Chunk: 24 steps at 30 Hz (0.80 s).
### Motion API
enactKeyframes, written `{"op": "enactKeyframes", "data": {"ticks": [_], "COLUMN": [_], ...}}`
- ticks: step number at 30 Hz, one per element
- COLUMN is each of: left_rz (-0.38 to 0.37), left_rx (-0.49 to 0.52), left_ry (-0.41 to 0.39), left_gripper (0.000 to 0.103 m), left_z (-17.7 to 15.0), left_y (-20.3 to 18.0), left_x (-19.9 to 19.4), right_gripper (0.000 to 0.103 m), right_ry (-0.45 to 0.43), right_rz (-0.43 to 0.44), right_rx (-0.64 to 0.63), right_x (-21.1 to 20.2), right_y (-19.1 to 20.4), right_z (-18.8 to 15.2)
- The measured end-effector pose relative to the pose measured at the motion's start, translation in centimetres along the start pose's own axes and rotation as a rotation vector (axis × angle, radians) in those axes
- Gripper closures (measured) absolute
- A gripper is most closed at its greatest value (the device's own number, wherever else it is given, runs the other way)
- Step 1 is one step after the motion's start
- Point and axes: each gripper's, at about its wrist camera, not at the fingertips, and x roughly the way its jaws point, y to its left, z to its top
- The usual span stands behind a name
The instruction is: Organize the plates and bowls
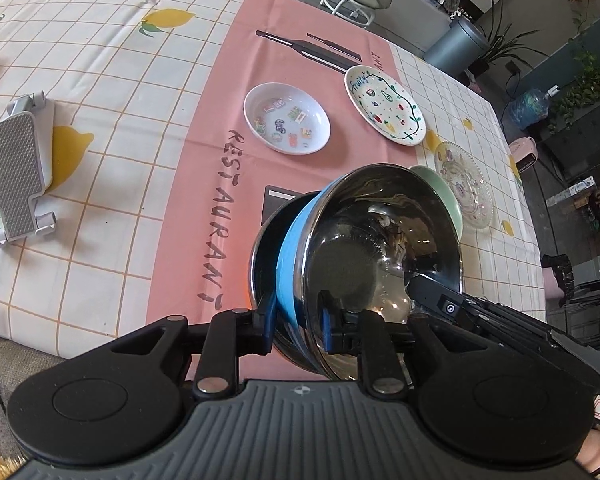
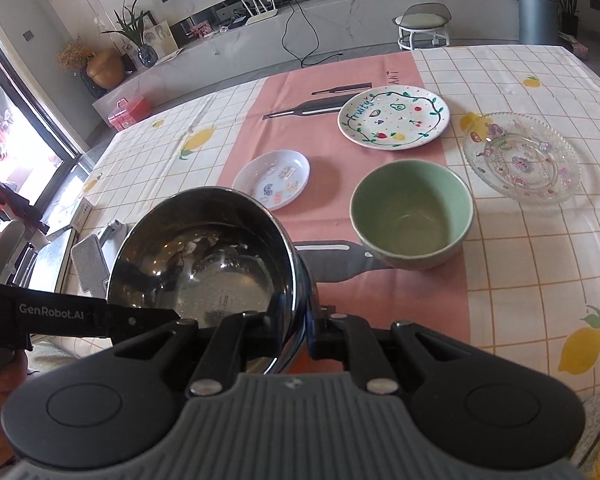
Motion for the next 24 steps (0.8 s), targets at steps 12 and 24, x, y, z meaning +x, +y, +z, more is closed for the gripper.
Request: {"op": "enactKeyframes", "data": {"ticks": [12,24], "left_rz": [-0.040,-0.079], "left_rx": [0.029,0.099], "left_ry": [-0.053,-0.120], "left_gripper": [0.045,0.017], "left_z": [-0.1,-0.2], "left_y": [0.2,0.7], "left_x": [0.1,-0.8], "right_gripper": [0.090,0.064], "right_ry": [-0.027,-0.110], "right_rz": [-0.052,-0.079], "right_rx": [-0.033,-0.056], "right_x": [0.8,-0.3], "right_y": [0.8,1.3], "right_z": [-0.3,-0.3]}}
